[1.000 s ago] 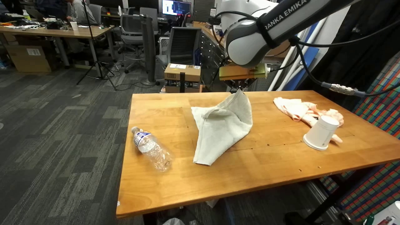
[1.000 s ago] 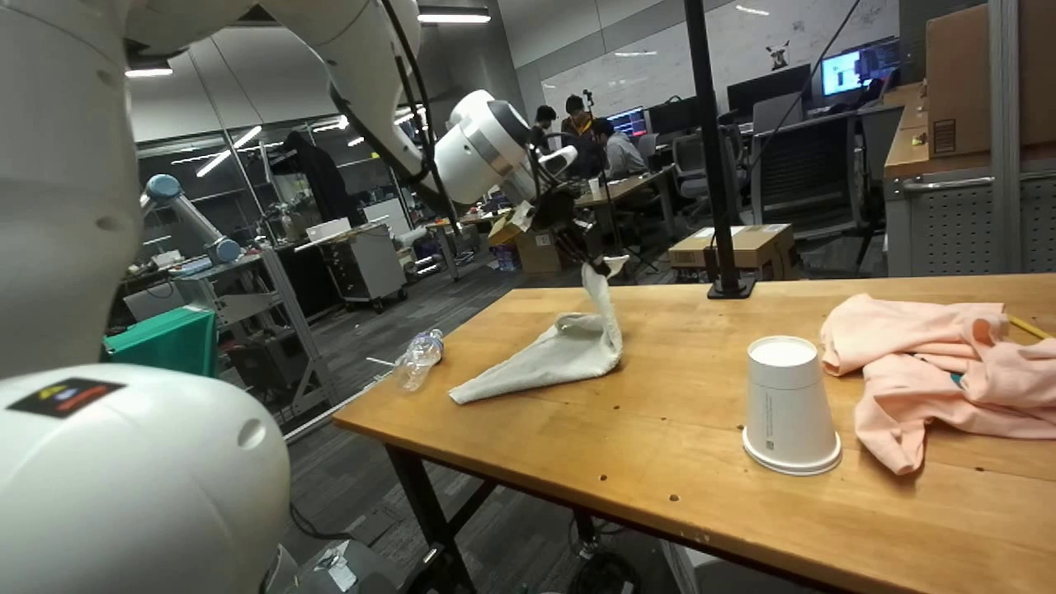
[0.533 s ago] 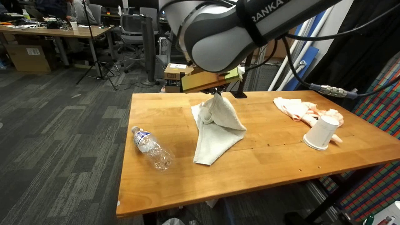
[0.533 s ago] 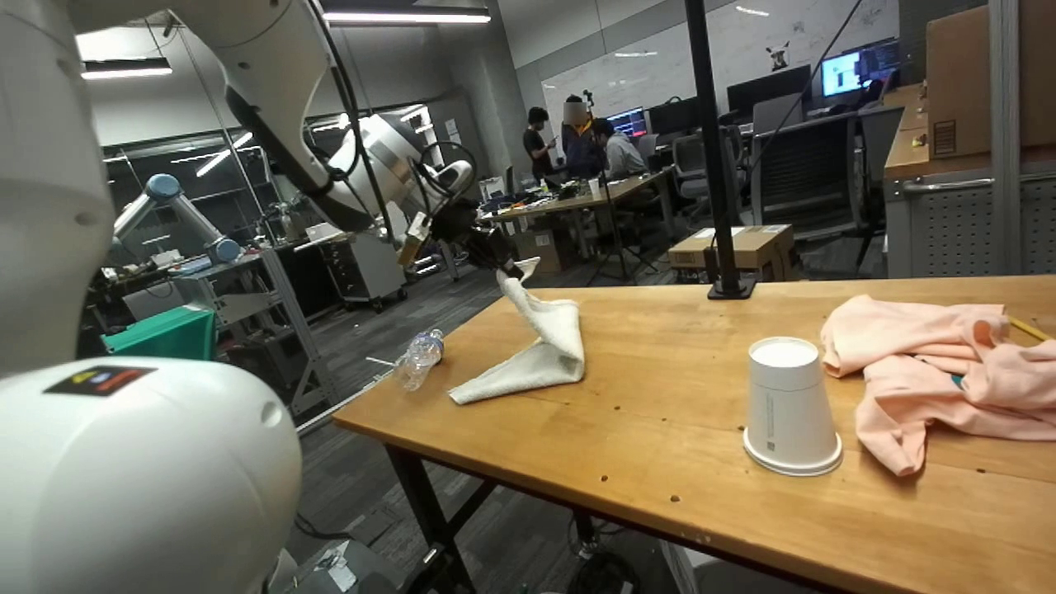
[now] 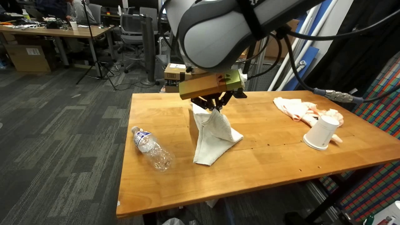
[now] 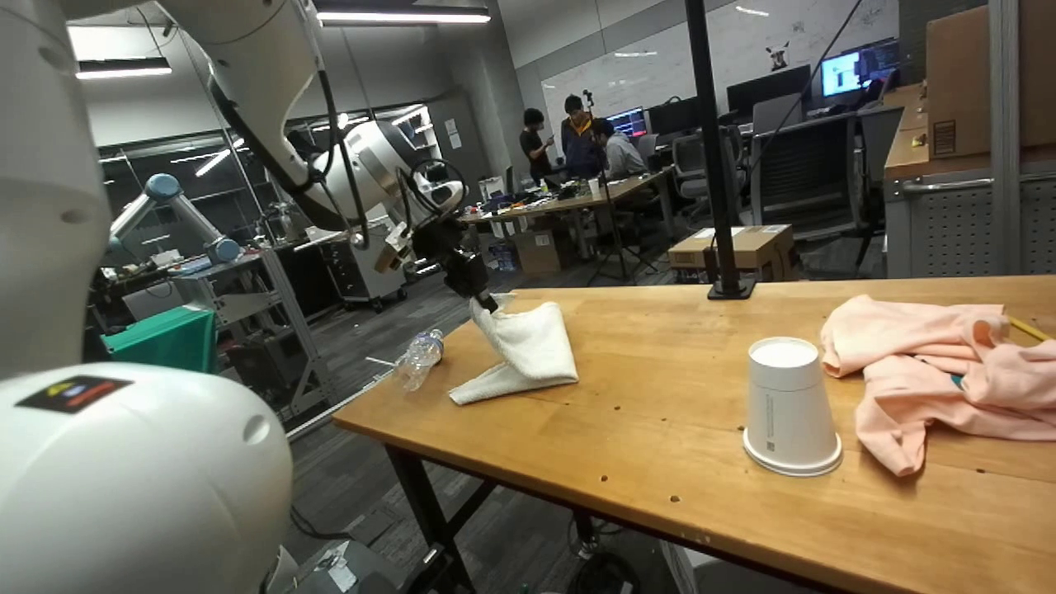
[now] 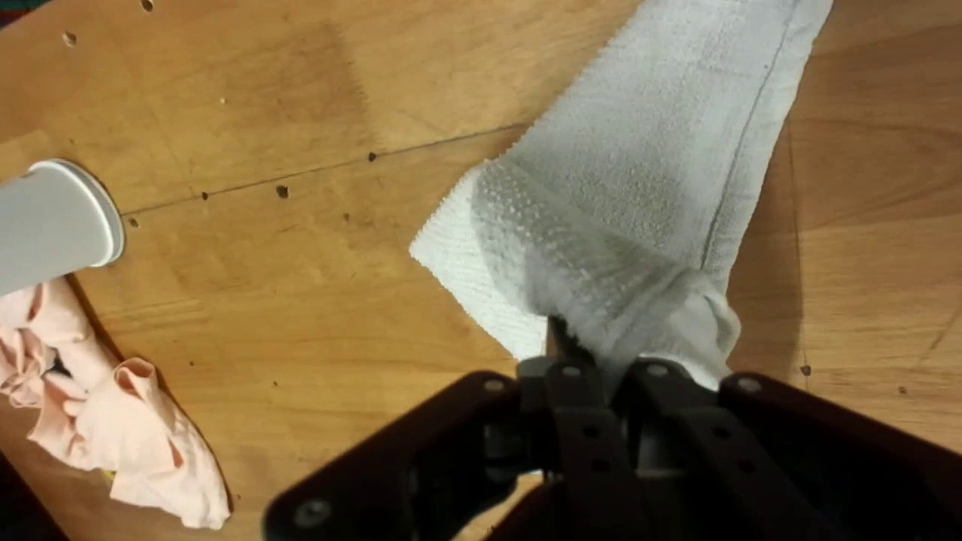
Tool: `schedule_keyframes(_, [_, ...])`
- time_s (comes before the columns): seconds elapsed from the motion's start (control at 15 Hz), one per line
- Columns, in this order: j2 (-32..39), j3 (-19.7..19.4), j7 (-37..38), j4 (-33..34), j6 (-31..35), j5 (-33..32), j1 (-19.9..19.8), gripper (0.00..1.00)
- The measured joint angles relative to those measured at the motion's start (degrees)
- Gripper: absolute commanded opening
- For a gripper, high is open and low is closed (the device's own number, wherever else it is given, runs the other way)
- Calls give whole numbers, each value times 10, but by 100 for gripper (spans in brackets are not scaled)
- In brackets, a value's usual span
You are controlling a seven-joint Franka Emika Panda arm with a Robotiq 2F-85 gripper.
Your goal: Fold the white cloth
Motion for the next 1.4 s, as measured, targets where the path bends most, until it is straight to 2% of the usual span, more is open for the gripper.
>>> schedule_keyframes(0.07, [-7,0,-17,-10,11,18,-12,35])
schedule_keyframes(0.33, [-39,-1,-82,-51,44,94,-56,65])
schedule_keyframes(0.6, [-63,-1,-120,-78,49,147,-77,95])
schedule_keyframes(0.67, [-67,-1,-125,-83,49,157,-80,100])
schedule_keyframes(0.87, [-81,-2,-135,-98,63,177,-86,100])
schedule_keyframes(1.2, [-147,-3,-134,-162,152,185,-97,100])
schedule_keyframes(1.4, [-202,-3,-153,-227,216,258,-99,100])
